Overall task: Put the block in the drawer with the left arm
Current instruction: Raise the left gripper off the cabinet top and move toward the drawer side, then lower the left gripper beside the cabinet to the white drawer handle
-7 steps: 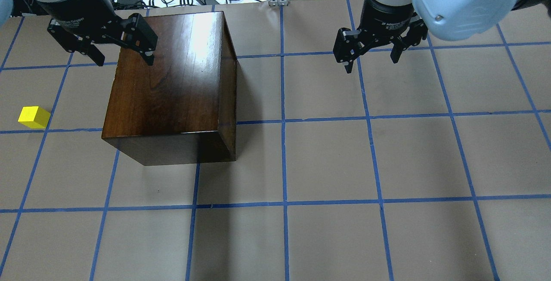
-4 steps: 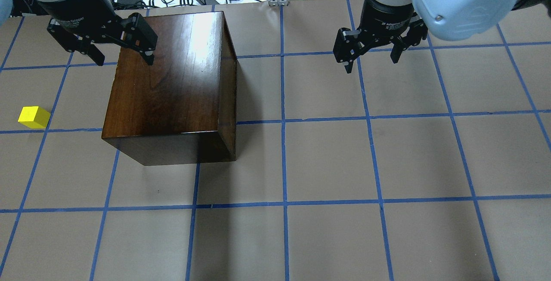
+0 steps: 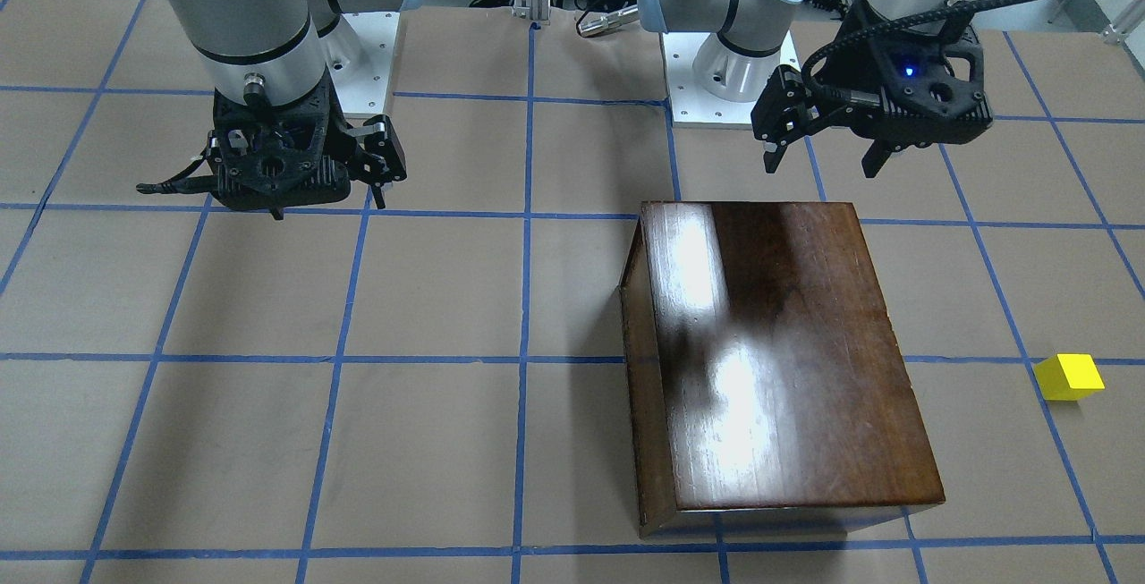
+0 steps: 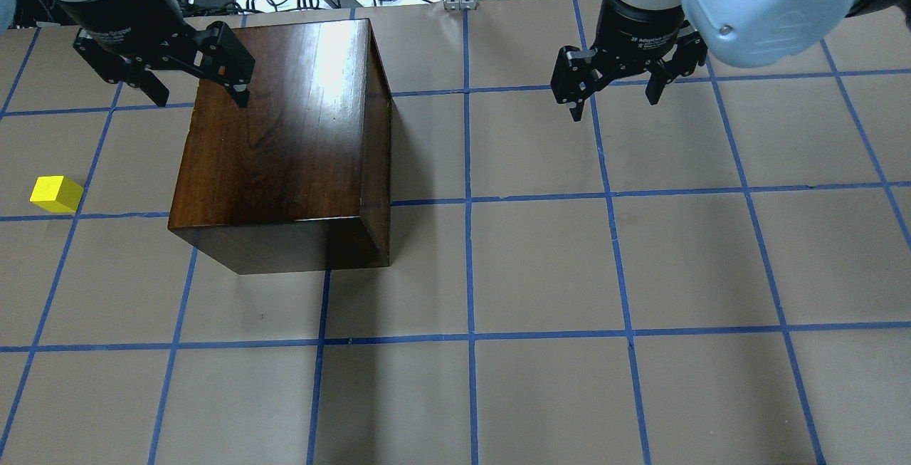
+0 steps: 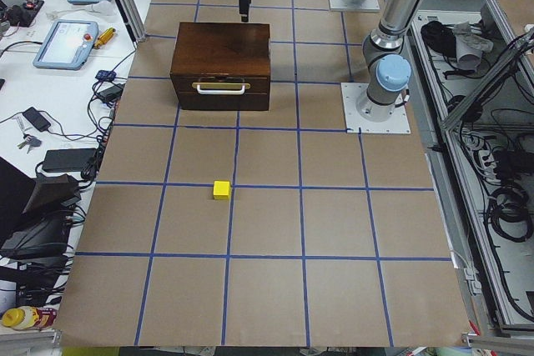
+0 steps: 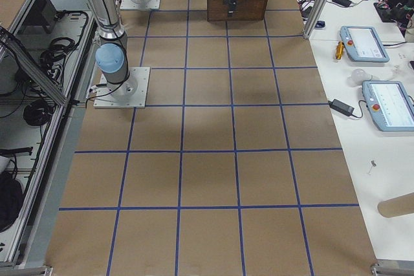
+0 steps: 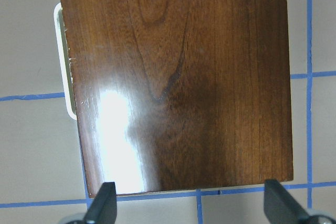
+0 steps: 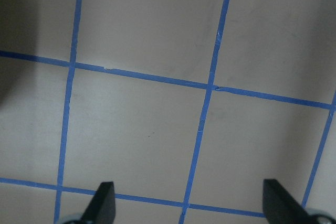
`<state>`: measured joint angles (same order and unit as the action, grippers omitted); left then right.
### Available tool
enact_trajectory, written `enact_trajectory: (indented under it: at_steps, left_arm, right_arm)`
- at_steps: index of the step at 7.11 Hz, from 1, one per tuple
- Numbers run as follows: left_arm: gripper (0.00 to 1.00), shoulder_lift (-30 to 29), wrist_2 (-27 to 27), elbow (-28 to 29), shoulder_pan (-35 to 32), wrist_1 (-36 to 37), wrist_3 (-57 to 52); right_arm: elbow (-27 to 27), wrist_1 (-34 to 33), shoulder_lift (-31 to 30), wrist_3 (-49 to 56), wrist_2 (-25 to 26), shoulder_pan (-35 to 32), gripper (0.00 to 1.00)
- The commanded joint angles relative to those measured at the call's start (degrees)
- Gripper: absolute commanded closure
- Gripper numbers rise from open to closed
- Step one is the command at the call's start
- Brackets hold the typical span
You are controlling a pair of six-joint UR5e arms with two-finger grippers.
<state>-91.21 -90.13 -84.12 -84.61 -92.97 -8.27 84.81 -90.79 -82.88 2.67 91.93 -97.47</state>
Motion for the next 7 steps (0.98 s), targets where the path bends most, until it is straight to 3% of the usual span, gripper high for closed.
enact_trajectory:
  at_steps: [1, 4, 7]
  left_arm:
    - [0.00, -2.5, 0.7, 1.7, 5.8, 0.0, -5.1]
    - [0.00, -8.9, 0.1, 1.7, 17.2, 2.2, -15.6]
    - [0.00, -16.3, 0.9, 1.2, 22.9, 8.0, -18.6]
  right_arm:
    - [0.0, 0.0, 0.0, 0.1, 0.0, 0.0, 0.00]
    - [0.0, 0.0, 0.0, 0.0, 0.0, 0.0, 0.00]
    - [0.0, 0.0, 0.0, 0.1, 0.0, 0.0, 0.00]
